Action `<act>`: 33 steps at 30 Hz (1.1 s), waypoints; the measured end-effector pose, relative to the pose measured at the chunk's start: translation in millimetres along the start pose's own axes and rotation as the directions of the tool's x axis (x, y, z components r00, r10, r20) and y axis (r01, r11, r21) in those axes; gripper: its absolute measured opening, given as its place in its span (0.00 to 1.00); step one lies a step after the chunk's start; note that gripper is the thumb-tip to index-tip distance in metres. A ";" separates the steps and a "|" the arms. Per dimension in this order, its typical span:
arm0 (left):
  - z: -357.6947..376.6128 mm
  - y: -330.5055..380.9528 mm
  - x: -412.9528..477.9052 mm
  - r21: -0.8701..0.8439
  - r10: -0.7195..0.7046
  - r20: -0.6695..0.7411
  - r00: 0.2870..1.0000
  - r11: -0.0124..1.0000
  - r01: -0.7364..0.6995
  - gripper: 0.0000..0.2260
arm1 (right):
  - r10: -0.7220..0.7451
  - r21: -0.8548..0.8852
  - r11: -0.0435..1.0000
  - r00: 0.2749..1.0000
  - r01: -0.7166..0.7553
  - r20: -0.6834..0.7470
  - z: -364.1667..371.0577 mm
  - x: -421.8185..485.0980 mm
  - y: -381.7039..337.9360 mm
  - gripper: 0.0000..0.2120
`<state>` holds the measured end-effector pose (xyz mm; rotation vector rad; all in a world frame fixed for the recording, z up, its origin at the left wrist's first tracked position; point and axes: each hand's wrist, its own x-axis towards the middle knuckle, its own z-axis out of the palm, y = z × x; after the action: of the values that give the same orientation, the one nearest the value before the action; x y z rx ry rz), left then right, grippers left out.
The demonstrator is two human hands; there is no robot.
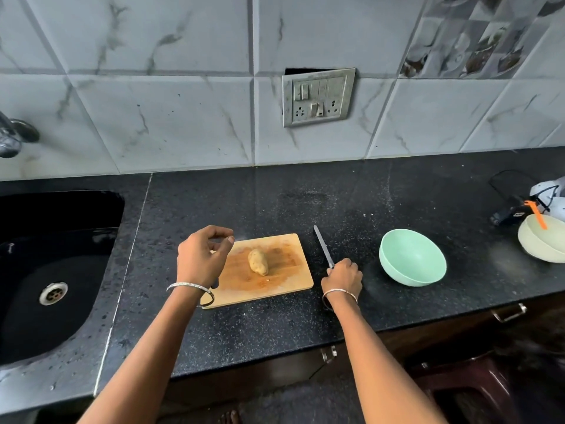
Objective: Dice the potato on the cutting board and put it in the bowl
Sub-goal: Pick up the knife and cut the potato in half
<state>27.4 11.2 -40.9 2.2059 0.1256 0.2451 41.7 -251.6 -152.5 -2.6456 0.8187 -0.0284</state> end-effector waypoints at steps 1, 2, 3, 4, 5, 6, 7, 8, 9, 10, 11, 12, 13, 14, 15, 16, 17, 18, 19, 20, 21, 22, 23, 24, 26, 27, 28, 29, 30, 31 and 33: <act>2.2 -2.3 3.0 0.007 -0.004 0.007 1.000 1.000 0.004 0.03 | 0.007 0.058 0.998 1.000 -0.006 -0.022 0.3 0.3 -1.5 0.17; 4.1 -4.5 5.3 0.008 -0.003 0.011 1.000 1.000 0.003 0.03 | -0.004 0.131 0.991 0.998 0.011 -0.055 -1.3 -0.7 -3.8 0.14; 6.2 -6.5 7.7 0.004 -0.006 0.019 1.000 1.000 0.006 0.04 | -0.028 0.212 0.976 0.995 0.049 -0.100 -3.0 -2.1 -6.0 0.11; 7.8 -8.3 9.1 -0.001 -0.006 0.026 1.000 1.000 0.006 0.04 | -0.051 0.293 0.952 0.988 0.092 -0.146 -7.5 -5.1 -9.2 0.08; 9.1 -9.9 9.9 -0.008 -0.003 0.035 0.999 1.000 0.004 0.04 | -0.078 0.369 0.918 0.978 0.147 -0.196 -12.8 -8.6 -12.0 0.05; 10.7 -12.0 11.6 -0.013 -0.001 0.047 0.999 1.000 0.001 0.04 | -0.099 0.435 0.878 0.964 0.202 -0.247 -17.6 -12.9 -15.9 0.04; 13.0 -13.9 12.7 -0.015 0.001 0.059 0.998 1.000 0.000 0.03 | -0.113 0.490 0.836 0.951 0.247 -0.287 -22.6 -17.8 -19.1 0.05; 15.4 -16.9 13.8 -0.012 -0.001 0.073 0.997 1.000 0.002 0.04 | -0.122 0.536 0.799 0.946 0.272 -0.299 -25.8 -24.1 -23.0 0.06; 19.4 -20.3 14.5 -0.007 -0.007 0.090 0.996 1.000 0.008 0.05 | -0.133 0.569 0.773 0.949 0.280 -0.286 -28.5 -30.7 -25.5 0.07; 23.9 -23.4 15.1 0.003 -0.016 0.108 0.994 1.000 0.016 0.07 | -0.157 0.585 0.760 0.954 0.282 -0.255 -30.2 -37.8 -27.7 0.08; 28.8 -28.0 16.4 0.023 -0.029 0.126 0.992 0.999 0.026 0.09 | -0.188 0.589 0.758 0.958 0.280 -0.214 -29.8 -45.4 -30.3 0.09; 34.2 -31.5 17.0 0.041 -0.043 0.146 0.988 0.998 0.037 0.11 | -0.223 0.578 0.766 0.960 0.281 -0.171 -29.2 -52.5 -31.7 0.11; 39.3 -35.5 17.3 0.053 -0.058 0.170 0.984 0.997 0.049 0.13 | -0.257 0.556 0.781 0.958 0.284 -0.128 -26.5 -60.0 -33.3 0.13; 44.6 -38.4 16.5 0.060 -0.068 0.194 0.979 0.997 0.058 0.15 | -0.287 0.526 0.799 0.953 0.292 -0.093 -24.6 -67.7 -34.2 0.15; 49.3 -41.1 15.8 0.063 -0.073 0.214 0.974 0.996 0.061 0.17 | -0.307 0.492 0.819 0.950 0.296 -0.059 -20.7 -74.3 -34.8 0.16; 53.9 -44.7 15.8 0.062 -0.078 0.228 0.970 0.996 0.065 0.19 | -0.321 0.467 0.833 0.947 0.295 -0.026 -14.9 -80.5 -36.0 0.17; 58.4 -48.0 15.7 0.056 -0.081 0.238 0.968 0.996 0.070 0.21 | -0.334 0.447 0.843 0.942 0.298 0.002 -9.8 -85.9 -36.6 0.17; 62.2 -51.7 15.9 0.053 -0.079 0.244 0.966 0.996 0.068 0.22 | -0.352 0.425 0.851 0.935 0.309 0.025 -3.5 -90.7 -37.4 0.17; 65.8 -54.7 16.1 0.055 -0.073 0.248 0.966 0.997 0.061 0.23 | -0.371 0.396 0.859 0.927 0.323 0.049 1.4 -94.7 -38.4 0.17; 68.6 -56.8 16.2 0.054 -0.064 0.249 0.966 0.997 0.052 0.24 | -0.383 0.367 0.870 0.920 0.330 0.079 4.6 -97.9 -40.1 0.17; 71.2 -59.4 16.6 0.042 -0.065 0.252 0.966 0.998 0.057 0.24 | -0.385 0.340 0.881 0.916 0.329 0.112 7.5 -100.1 -42.7 0.16; 73.2 -60.8 17.2 0.018 -0.068 0.254 0.965 0.998 0.066 0.24 | -0.386 0.315 0.890 0.912 0.330 0.135 9.4 -101.3 -45.3 0.15; 75.6 -63.5 17.5 -0.008 -0.073 0.256 0.964 0.997 0.078 0.24 | -0.388 0.288 0.897 0.910 0.335 0.148 11.4 -102.5 -48.1 0.14; 77.0 -64.5 17.3 -0.025 -0.074 0.253 0.965 0.996 0.083 0.24 | -0.389 0.257 0.903 0.908 0.343 0.154 11.5 -103.7 -51.0 0.14; 79.9 -67.6 17.1 -0.044 -0.063 0.248 0.967 0.996 0.076 0.23 | -0.384 0.193 0.915 0.909 0.353 0.159 13.0 -105.1 -57.2 0.15; 81.9 -69.3 17.3 -0.053 -0.053 0.246 0.968 0.996 0.069 0.23 | -0.381 0.166 0.920 0.910 0.355 0.163 13.6 -104.9 -60.1 0.16; 83.6 -71.2 17.1 -0.058 -0.047 0.248 0.968 0.996 0.063 0.23 | -0.378 0.142 0.923 0.910 0.357 0.169 15.0 -105.1 -62.3 0.16; 85.1 -72.3 16.7 -0.060 -0.045 0.249 0.967 0.996 0.061 0.22 | -0.375 0.119 0.926 0.910 0.358 0.176 15.8 -105.4 -64.0 0.17; 86.4 -72.5 16.3 -0.058 -0.049 0.251 0.967 0.996 0.066 0.22 | -0.371 0.102 0.928 0.911 0.358 0.182 16.2 -105.8 -65.6 0.17; 88.2 -73.8 16.2 -0.056 -0.057 0.251 0.966 0.996 0.073 0.22 | -0.366 0.086 0.931 0.912 0.356 0.186 17.4 -106.3 -67.0 0.17; 91.4 -75.5 15.7 -0.048 -0.062 0.245 0.968 0.996 0.076 0.22 | -0.361 0.069 0.932 0.913 0.355 0.187 19.4 -107.2 -68.8 0.17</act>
<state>62.7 -11.8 -152.8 2.1513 0.0582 -0.0610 -7.7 -133.6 -136.8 -2.6757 0.2588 0.1223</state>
